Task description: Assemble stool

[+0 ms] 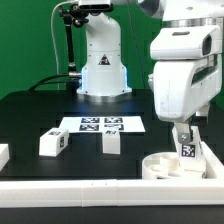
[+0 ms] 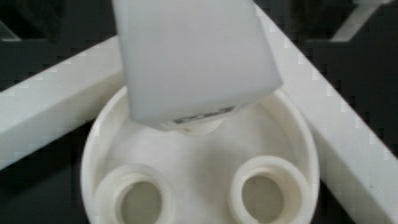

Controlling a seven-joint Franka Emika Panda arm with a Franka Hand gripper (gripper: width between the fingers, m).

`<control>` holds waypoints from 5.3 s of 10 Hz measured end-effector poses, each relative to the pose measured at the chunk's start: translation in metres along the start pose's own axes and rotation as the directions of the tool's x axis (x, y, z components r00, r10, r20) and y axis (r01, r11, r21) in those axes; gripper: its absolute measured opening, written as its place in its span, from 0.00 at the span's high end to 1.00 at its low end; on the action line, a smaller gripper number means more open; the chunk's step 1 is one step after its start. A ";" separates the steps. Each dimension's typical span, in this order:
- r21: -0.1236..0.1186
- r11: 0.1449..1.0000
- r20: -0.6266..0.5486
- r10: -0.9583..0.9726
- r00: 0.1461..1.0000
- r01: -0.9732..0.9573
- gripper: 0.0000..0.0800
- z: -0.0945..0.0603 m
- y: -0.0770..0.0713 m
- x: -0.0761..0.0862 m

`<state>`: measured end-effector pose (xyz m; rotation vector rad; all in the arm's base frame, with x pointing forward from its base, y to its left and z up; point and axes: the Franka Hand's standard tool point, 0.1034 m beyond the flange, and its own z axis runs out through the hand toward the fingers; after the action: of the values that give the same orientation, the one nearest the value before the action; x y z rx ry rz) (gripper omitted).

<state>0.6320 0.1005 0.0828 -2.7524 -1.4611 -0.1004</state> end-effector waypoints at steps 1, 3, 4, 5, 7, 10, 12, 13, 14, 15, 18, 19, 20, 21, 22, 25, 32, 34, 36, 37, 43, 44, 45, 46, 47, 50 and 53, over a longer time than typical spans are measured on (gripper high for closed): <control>0.000 1.000 0.000 0.013 1.000 -0.013 0.35 0.000 0.000 0.000; -0.001 1.000 0.000 0.027 1.000 -0.027 0.58 0.000 0.000 0.000; 0.000 0.998 -0.001 0.065 0.998 -0.065 0.58 0.000 0.000 0.000; 0.010 0.985 -0.001 0.170 0.985 -0.170 0.58 0.000 0.000 0.000; 0.028 0.931 0.001 0.365 0.931 -0.365 0.58 0.000 0.000 -0.001; 0.063 0.754 -0.005 0.655 0.755 -0.654 0.57 0.001 -0.001 0.002; 0.053 0.654 -0.025 0.757 0.653 -0.755 0.57 0.002 -0.001 0.007; 0.059 0.604 -0.022 0.797 0.604 -0.795 0.57 0.002 -0.001 0.006; 0.060 0.572 -0.020 0.820 0.572 -0.818 0.57 0.002 -0.001 0.007; 0.063 0.498 -0.014 0.867 0.498 -0.865 0.57 0.002 -0.001 0.007; 0.070 0.317 -0.003 0.948 0.318 -0.946 0.57 0.002 -0.001 0.007; 0.079 0.209 0.004 0.978 0.210 -0.975 0.57 0.002 -0.001 0.007; 0.084 0.130 0.013 0.991 0.132 -0.988 0.57 0.002 -0.002 0.007; 0.084 0.033 0.021 0.999 0.035 -0.996 0.57 0.002 -0.002 0.008; 0.087 -0.032 0.025 0.999 -0.030 -0.996 0.57 0.002 -0.003 0.008; 0.098 -0.278 0.043 0.960 -0.275 -0.955 0.57 0.002 -0.005 0.010; 0.073 -0.794 0.141 0.607 -0.782 -0.603 0.57 0.002 -0.007 0.015; 0.060 -0.851 0.160 0.524 -0.837 -0.522 0.57 0.002 -0.006 0.014; 0.044 -0.902 0.176 0.431 -0.885 -0.430 0.57 0.002 -0.007 0.016; 0.033 -0.927 0.186 0.374 -0.909 -0.374 0.57 0.002 -0.007 0.016; -0.033 -0.997 0.216 0.054 -0.975 -0.062 0.57 0.002 -0.010 0.020; -0.040 -0.998 0.223 0.031 -0.974 -0.041 0.57 0.002 -0.009 0.021; -0.044 -0.999 0.230 0.017 -0.973 -0.028 0.57 0.002 -0.010 0.022; -0.042 -0.998 0.234 0.034 -0.972 -0.045 0.50 0.002 -0.012 0.023; -0.032 -0.996 0.237 0.074 -0.969 -0.084 0.50 0.001 -0.011 0.023; 0.034 -0.962 0.256 0.270 -0.928 -0.271 0.21 -0.023 -0.012 0.024; 0.110 -0.844 0.245 0.535 -0.808 -0.525 0.19 -0.044 -0.004 0.014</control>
Offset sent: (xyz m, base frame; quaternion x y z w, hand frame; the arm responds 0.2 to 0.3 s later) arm 0.0000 0.0000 0.0000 0.0000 0.0000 0.0000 1.0000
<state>0.6346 0.1125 0.1275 -1.9685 2.0115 0.1396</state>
